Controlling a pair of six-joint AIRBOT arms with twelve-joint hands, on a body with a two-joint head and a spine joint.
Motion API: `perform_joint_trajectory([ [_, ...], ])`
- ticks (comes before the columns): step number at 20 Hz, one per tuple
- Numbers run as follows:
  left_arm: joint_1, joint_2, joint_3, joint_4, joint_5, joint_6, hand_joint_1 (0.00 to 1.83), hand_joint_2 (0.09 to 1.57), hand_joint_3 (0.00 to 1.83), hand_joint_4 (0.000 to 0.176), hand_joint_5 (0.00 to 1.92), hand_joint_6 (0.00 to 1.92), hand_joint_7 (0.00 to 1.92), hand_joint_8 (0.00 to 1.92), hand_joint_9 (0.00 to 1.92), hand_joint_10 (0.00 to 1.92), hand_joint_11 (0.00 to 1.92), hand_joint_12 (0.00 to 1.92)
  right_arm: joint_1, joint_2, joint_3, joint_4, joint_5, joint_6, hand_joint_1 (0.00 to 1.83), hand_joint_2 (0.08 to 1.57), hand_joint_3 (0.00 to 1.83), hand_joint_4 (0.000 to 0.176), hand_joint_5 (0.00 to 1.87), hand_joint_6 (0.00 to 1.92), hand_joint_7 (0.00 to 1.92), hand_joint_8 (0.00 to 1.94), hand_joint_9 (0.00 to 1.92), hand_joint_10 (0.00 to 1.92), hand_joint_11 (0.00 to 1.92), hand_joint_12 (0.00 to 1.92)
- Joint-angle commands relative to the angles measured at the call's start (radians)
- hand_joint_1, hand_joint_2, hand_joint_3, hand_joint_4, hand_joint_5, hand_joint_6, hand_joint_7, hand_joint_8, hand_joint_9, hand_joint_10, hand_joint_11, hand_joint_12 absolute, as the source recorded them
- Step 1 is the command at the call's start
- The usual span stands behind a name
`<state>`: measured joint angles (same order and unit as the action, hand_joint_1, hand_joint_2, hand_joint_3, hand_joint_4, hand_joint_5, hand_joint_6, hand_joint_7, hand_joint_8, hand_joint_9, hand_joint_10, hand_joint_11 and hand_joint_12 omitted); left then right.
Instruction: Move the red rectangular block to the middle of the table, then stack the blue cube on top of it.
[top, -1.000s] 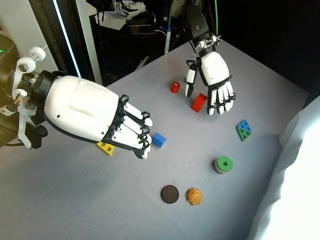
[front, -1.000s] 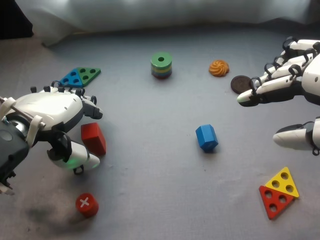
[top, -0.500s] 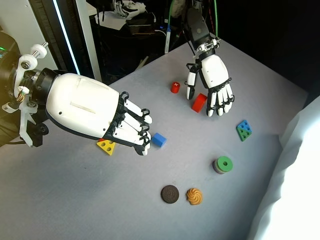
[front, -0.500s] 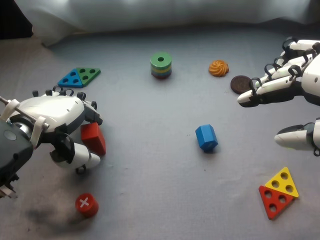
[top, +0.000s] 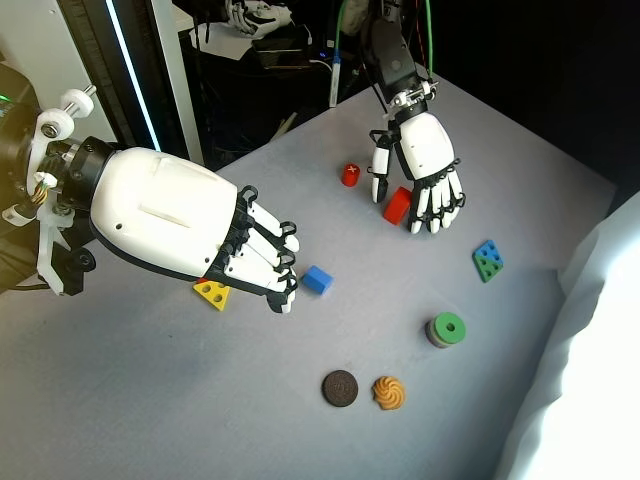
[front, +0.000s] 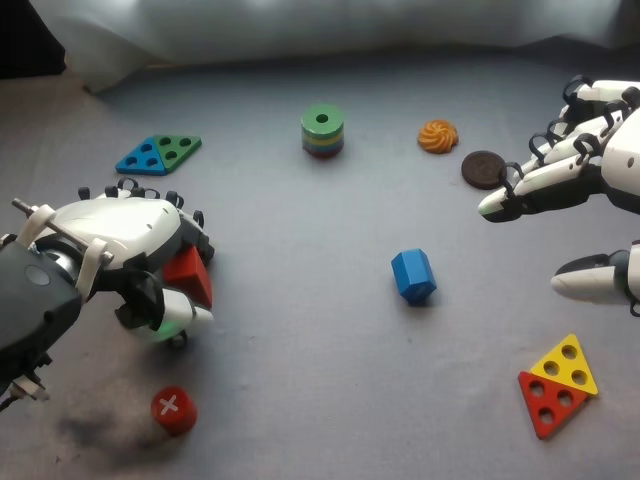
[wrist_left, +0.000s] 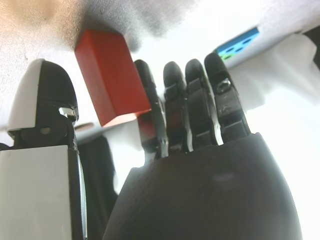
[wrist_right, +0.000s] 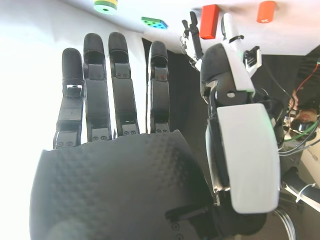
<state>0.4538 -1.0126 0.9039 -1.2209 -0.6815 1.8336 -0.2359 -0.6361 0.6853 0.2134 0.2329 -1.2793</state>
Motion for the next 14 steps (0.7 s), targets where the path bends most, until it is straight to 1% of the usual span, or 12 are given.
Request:
perform_joint_trajectory([
  [1,-0.007,0.006,0.006,0.039,-0.065,0.003,0.90,1.11,0.00,0.000,0.61,0.00,0.35,0.00,0.23,0.00,0.00,0.54,0.008,0.011,-0.004,-0.002,0.101,-0.001,0.44,1.23,0.00,0.000,0.45,0.00,0.48,0.00,0.45,0.00,0.00,0.96],
  [4,-0.007,0.006,0.008,0.040,-0.065,0.003,0.90,1.11,0.00,0.000,0.62,0.00,0.37,0.00,0.24,0.00,0.00,0.57,0.008,0.011,-0.005,-0.002,0.099,-0.002,0.43,1.23,0.00,0.000,0.45,0.00,0.47,0.00,0.45,0.00,0.00,0.97],
  [6,-0.007,0.005,0.009,0.040,-0.065,0.004,0.92,1.12,0.00,0.000,0.63,0.01,0.38,0.00,0.24,0.00,0.00,0.53,0.008,0.011,-0.006,-0.002,0.098,-0.003,0.45,1.22,0.00,0.000,0.46,0.00,0.48,0.00,0.45,0.00,0.00,0.97],
  [9,-0.004,0.005,0.010,0.040,-0.065,0.006,0.92,1.13,0.00,0.000,0.62,0.00,0.38,0.00,0.24,0.00,0.00,0.57,0.007,0.011,-0.007,-0.002,0.098,-0.005,0.46,1.22,0.00,0.000,0.46,0.00,0.47,0.00,0.44,0.00,0.00,0.95],
  [12,-0.004,0.005,0.009,0.040,-0.065,0.006,0.91,1.13,0.00,0.000,0.63,0.00,0.37,0.00,0.22,0.00,0.00,0.47,0.007,0.011,-0.007,-0.002,0.098,-0.008,0.45,1.22,0.00,0.000,0.47,0.00,0.48,0.00,0.44,0.00,0.00,0.94],
  [14,-0.004,0.005,0.008,0.038,-0.065,0.006,0.90,1.13,0.00,0.001,0.63,0.00,0.37,0.00,0.22,0.00,0.00,0.45,0.007,0.011,-0.007,-0.002,0.098,-0.009,0.45,1.22,0.00,0.000,0.48,0.00,0.50,0.00,0.47,0.01,0.00,0.99],
])
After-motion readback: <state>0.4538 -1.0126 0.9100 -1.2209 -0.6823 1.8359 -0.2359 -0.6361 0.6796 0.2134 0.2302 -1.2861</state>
